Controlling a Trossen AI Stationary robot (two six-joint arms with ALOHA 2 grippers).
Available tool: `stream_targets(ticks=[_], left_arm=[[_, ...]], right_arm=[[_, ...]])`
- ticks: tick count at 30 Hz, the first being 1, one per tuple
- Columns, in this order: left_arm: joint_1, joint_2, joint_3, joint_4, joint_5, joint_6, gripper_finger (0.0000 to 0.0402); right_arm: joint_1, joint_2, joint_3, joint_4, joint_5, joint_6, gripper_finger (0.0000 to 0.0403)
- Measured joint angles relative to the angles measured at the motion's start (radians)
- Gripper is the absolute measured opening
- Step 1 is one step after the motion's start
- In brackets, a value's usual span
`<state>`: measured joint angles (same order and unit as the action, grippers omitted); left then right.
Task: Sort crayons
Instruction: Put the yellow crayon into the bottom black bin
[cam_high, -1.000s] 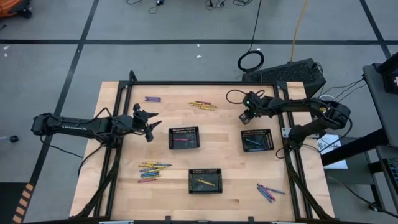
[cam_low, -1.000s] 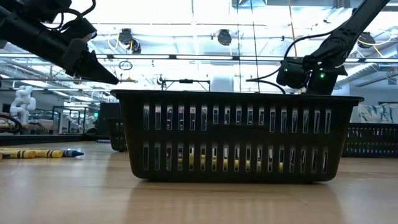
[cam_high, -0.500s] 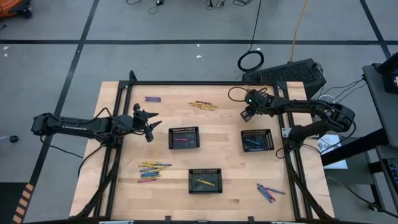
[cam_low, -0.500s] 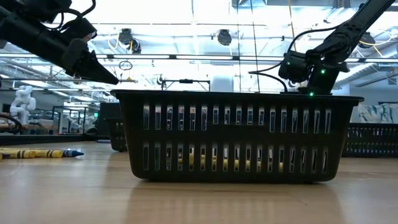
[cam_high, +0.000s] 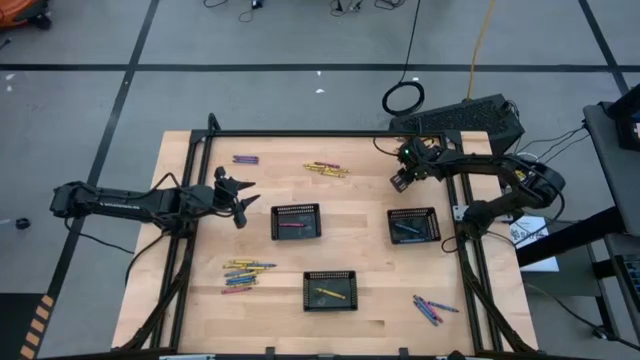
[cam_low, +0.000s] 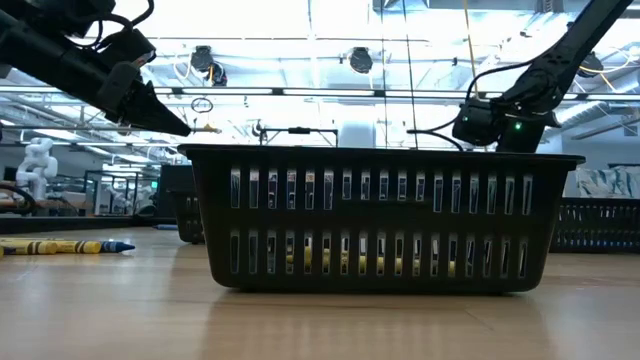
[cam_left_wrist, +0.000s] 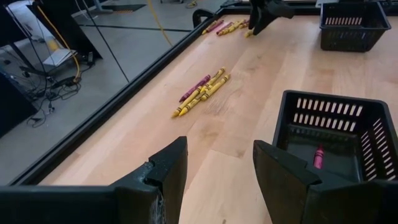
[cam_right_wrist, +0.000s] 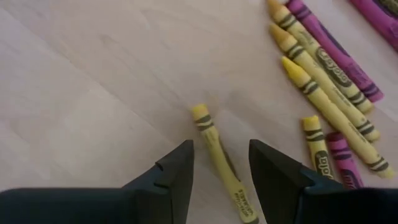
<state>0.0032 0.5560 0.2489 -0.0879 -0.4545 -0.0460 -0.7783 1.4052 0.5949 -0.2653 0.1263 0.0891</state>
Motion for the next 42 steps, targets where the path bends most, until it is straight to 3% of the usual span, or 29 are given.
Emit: stream_targets(ticks=[6, 12, 16, 24, 31, 36, 42], left_arm=[[0.000, 0.000, 0.000, 0.000, 0.006, 0.000, 0.0182], [0.000, 0.000, 0.000, -0.001, 0.006, 0.000, 0.0182], [0.000, 0.000, 0.000, -0.003, 0.006, 0.000, 0.0182], [0.000, 0.000, 0.000, -0.002, 0.006, 0.000, 0.0182], [0.000, 0.000, 0.000, 0.001, 0.006, 0.000, 0.0182], [0.000, 0.000, 0.000, 0.002, 0.006, 0.000, 0.0182], [0.000, 0.000, 0.000, 0.004, 0.005, 0.000, 0.0182]], right_arm=[[-0.007, 0.034, 0.004, -0.004, -0.061, -0.030, 0.0116], [0.028, 0.047, 0.003, -0.009, -0.061, -0.045, 0.0018], [0.096, 0.010, -0.002, 0.029, -0.033, 0.001, 0.0012], [0.346, -0.103, -0.002, 0.215, -0.040, 0.100, 0.0003], [0.643, -0.125, -0.001, 0.550, -0.027, 0.209, 0.0001], [0.852, -0.085, 0.001, 0.777, 0.030, 0.287, 0.0001], [1.045, 0.044, 0.097, 0.887, 0.051, 0.314, 0.0001]])
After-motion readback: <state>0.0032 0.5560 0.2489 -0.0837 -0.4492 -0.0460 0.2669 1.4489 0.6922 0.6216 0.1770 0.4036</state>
